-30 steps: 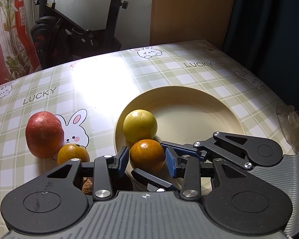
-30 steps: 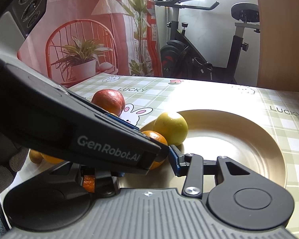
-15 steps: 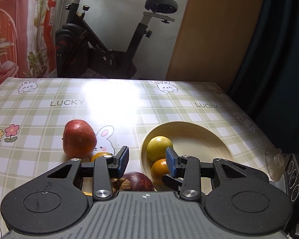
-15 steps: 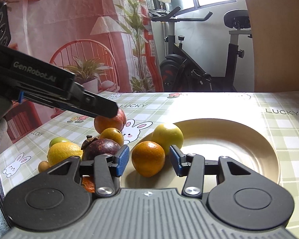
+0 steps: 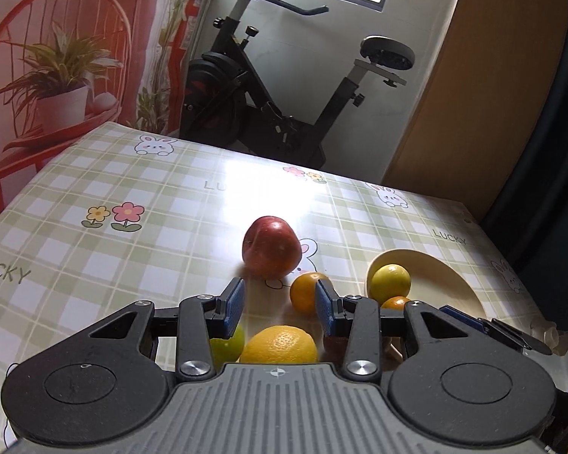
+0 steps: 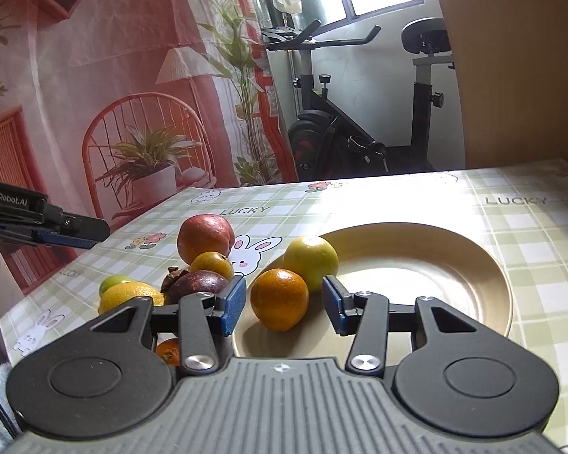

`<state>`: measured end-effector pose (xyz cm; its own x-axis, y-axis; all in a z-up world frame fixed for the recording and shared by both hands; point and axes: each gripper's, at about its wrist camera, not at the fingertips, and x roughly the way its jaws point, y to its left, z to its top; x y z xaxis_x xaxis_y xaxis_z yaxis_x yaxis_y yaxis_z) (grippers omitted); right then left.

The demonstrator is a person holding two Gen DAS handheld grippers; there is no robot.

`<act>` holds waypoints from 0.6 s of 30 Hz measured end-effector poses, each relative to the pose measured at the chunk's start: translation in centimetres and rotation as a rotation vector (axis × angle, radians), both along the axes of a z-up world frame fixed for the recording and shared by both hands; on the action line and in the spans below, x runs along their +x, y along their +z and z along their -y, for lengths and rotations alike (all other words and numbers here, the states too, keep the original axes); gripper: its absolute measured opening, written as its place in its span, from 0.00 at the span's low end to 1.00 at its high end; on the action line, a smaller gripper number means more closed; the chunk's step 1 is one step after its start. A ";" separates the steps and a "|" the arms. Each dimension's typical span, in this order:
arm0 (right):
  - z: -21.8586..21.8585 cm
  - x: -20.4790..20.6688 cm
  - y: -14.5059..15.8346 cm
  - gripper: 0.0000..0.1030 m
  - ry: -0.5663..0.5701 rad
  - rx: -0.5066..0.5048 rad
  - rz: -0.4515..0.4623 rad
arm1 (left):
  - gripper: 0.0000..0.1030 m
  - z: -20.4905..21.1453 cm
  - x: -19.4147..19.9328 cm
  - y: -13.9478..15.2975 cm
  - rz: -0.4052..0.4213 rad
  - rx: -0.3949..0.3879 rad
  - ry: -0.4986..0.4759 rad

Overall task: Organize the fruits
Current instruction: 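Move the left gripper back to the large lemon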

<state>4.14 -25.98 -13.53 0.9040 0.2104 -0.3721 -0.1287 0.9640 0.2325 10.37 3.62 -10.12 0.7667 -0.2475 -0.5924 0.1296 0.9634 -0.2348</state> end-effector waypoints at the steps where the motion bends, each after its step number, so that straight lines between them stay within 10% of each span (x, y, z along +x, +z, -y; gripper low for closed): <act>1: -0.2 -0.2 0.0 0.47 0.000 0.000 -0.008 | 0.42 -0.5 -0.2 0.0 0.001 -0.016 0.005; 18: -9.5 1.1 2.1 0.54 0.226 -0.155 -0.044 | 0.53 -6.1 -1.9 2.5 0.054 -0.011 0.038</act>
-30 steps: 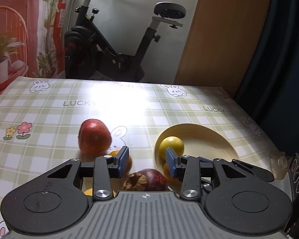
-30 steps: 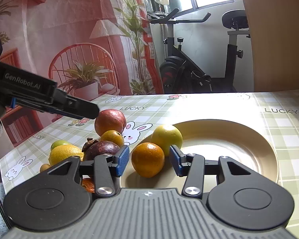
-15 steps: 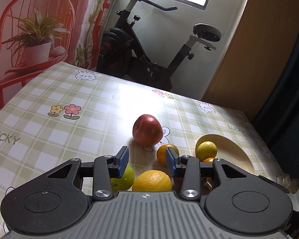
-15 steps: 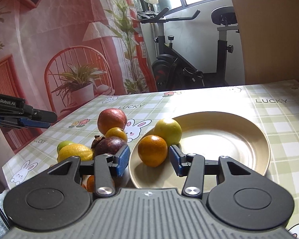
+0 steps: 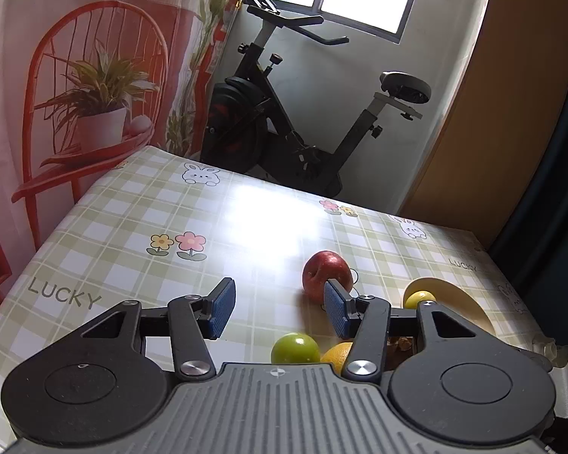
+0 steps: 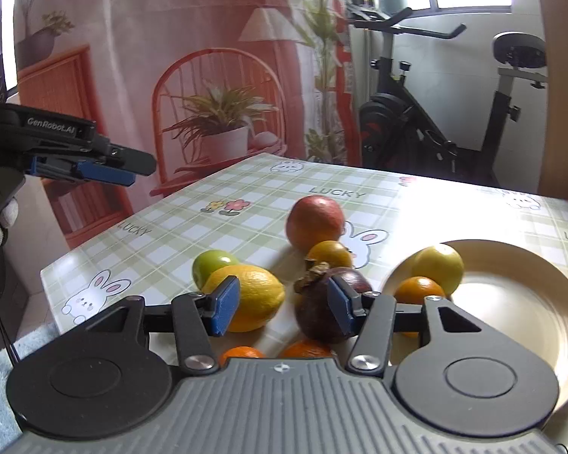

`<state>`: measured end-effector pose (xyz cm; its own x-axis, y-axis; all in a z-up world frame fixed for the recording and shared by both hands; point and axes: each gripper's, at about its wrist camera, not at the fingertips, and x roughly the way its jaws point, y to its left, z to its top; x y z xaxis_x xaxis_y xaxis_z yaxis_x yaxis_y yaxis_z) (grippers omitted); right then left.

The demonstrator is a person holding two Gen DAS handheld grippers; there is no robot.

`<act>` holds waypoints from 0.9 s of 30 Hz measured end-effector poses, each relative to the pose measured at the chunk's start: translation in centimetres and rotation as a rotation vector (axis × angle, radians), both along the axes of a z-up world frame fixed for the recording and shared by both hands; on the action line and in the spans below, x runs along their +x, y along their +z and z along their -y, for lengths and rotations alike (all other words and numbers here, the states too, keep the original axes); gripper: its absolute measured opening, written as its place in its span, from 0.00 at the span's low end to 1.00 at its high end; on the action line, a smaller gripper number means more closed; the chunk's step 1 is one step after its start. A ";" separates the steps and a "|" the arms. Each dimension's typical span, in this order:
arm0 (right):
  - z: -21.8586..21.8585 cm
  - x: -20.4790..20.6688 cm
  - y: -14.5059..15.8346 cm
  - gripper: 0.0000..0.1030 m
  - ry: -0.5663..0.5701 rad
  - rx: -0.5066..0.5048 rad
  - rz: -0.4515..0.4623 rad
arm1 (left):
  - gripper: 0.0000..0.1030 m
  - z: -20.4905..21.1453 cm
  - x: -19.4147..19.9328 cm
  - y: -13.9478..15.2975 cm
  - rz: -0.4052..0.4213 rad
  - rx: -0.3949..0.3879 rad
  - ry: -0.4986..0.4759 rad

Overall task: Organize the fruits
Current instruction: 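Move the left gripper back to the large lemon, then close the left gripper around the lemon and lift it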

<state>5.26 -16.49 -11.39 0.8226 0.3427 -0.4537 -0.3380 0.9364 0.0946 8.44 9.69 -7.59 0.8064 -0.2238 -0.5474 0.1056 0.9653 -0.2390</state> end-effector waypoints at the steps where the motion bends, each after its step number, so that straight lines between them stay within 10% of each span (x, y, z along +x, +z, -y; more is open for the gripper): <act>1: -0.8 0.3 0.0 0.54 0.027 -0.023 -0.003 | 0.53 -0.1 -0.1 -0.3 -0.004 -0.005 0.000; 9: -5.2 2.6 -1.3 0.53 0.111 -0.212 -0.014 | 0.52 0.2 0.2 -1.9 -0.030 -0.025 -0.044; 27: -6.7 2.2 -2.5 0.47 0.154 -0.234 -0.054 | 0.41 6.0 1.6 -6.2 -0.104 0.074 -0.252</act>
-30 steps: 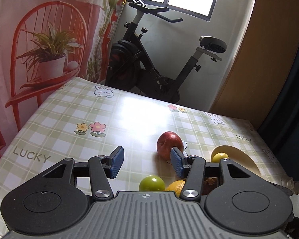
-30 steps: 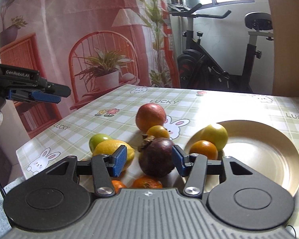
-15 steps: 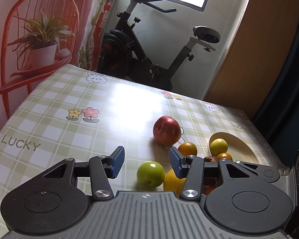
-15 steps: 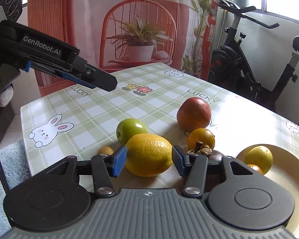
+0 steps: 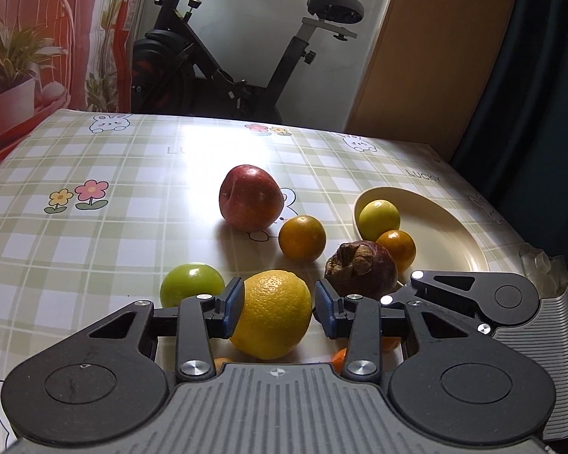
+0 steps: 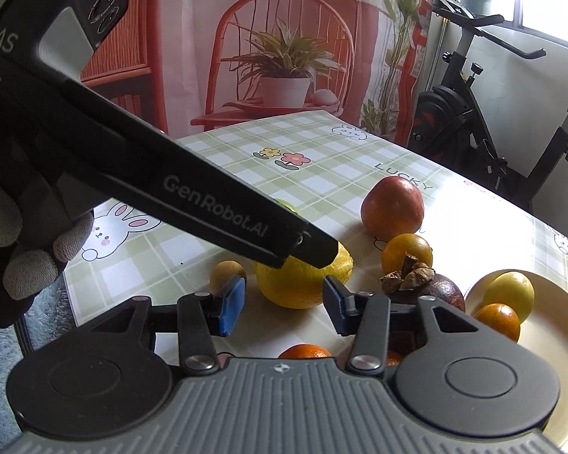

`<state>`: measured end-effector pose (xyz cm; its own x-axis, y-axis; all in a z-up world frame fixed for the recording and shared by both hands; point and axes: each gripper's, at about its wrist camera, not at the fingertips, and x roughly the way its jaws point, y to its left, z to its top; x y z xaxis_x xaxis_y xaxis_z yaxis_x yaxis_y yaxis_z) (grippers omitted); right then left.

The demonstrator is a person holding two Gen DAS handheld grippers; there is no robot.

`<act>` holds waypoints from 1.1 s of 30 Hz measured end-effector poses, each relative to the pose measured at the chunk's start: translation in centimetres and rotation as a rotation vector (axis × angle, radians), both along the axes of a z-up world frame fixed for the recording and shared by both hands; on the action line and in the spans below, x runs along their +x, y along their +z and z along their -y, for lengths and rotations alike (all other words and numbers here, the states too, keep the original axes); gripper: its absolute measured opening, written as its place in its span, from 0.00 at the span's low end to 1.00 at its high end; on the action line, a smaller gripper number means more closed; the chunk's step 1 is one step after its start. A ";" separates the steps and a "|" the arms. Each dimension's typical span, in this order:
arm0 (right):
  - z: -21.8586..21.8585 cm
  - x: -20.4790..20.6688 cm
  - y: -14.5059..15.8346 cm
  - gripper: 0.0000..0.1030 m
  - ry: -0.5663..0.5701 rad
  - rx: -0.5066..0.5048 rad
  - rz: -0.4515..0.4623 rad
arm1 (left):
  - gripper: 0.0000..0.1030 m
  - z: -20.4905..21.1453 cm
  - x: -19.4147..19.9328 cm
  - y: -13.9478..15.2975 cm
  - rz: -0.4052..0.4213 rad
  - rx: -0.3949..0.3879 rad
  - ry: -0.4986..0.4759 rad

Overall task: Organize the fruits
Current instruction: 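Close the left gripper around the lemon and lift it, then carry the lemon onto the plate and open the left gripper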

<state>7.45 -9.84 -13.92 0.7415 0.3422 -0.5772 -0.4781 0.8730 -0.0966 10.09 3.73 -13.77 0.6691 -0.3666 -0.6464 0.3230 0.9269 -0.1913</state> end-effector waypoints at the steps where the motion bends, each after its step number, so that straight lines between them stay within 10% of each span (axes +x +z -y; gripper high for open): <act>1: 0.0 0.1 0.0 0.47 0.002 -0.001 0.000 | 0.40 -0.2 0.0 0.0 -0.002 -0.003 0.005; 12: 0.1 2.8 0.4 0.73 -0.007 -0.051 -0.006 | 0.39 -0.8 0.3 -0.4 -0.018 -0.039 0.019; 33: -1.1 3.9 -0.8 0.67 -0.031 -0.018 -0.064 | 0.51 -1.8 0.2 -1.2 -0.025 -0.102 0.042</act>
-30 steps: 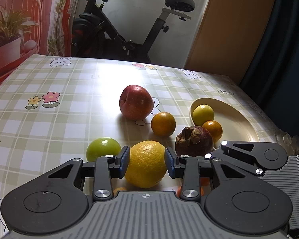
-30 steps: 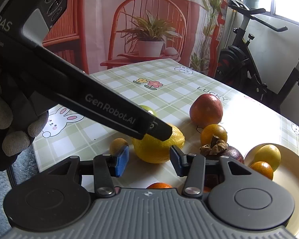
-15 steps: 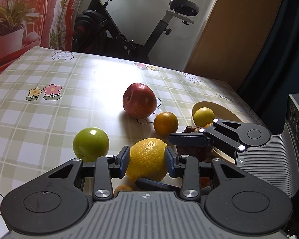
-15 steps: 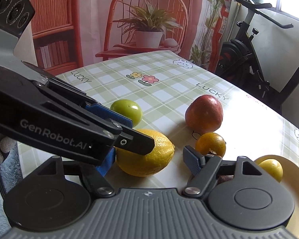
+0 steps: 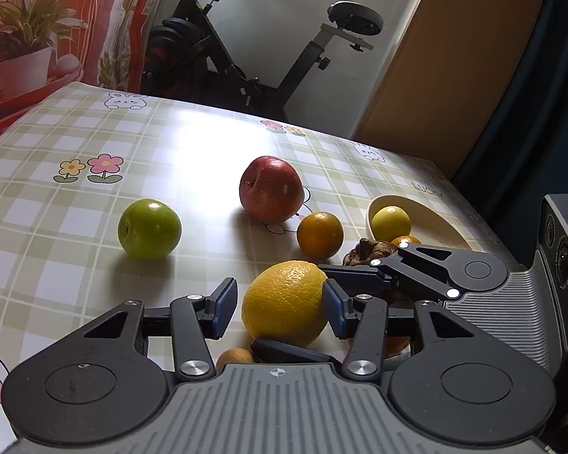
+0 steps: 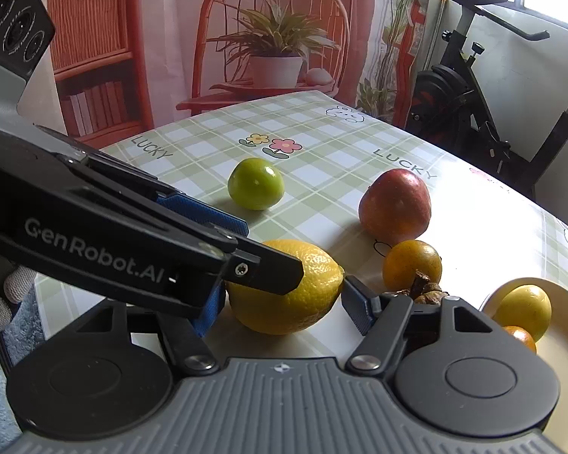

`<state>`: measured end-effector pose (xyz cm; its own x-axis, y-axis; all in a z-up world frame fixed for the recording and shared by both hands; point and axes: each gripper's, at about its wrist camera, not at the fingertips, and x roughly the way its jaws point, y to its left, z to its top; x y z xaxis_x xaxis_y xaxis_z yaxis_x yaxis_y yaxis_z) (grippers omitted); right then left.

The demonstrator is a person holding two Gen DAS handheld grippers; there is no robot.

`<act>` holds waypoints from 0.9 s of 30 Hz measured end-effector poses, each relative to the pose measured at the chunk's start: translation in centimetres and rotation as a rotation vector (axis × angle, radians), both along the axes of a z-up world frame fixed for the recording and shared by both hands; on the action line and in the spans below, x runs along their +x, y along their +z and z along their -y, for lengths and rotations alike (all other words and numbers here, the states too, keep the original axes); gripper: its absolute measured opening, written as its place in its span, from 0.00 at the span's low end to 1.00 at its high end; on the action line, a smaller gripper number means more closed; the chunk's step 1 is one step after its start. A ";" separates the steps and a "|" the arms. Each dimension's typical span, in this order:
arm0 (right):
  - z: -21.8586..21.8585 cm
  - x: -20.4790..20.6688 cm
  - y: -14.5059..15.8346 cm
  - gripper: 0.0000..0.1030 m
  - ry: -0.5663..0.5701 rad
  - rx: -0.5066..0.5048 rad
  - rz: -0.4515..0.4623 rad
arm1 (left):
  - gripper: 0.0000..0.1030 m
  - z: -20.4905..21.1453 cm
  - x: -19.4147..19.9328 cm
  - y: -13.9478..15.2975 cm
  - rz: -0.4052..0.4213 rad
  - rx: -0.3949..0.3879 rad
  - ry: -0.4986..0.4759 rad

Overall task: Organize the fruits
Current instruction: 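Carry the lemon onto the plate and open the left gripper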

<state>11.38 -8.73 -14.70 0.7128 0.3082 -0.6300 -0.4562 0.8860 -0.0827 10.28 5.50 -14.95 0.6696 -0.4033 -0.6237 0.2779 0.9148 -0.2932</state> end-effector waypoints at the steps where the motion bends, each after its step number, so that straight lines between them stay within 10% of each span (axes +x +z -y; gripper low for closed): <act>1: 0.1 -0.1 0.0 0.67 -0.002 0.011 0.000 | 0.50 0.1 0.0 0.0 -0.001 -0.002 -0.006; 27: 8.7 -5.4 4.9 0.67 -0.167 0.150 0.213 | 0.49 8.9 0.0 5.3 0.131 0.046 -0.132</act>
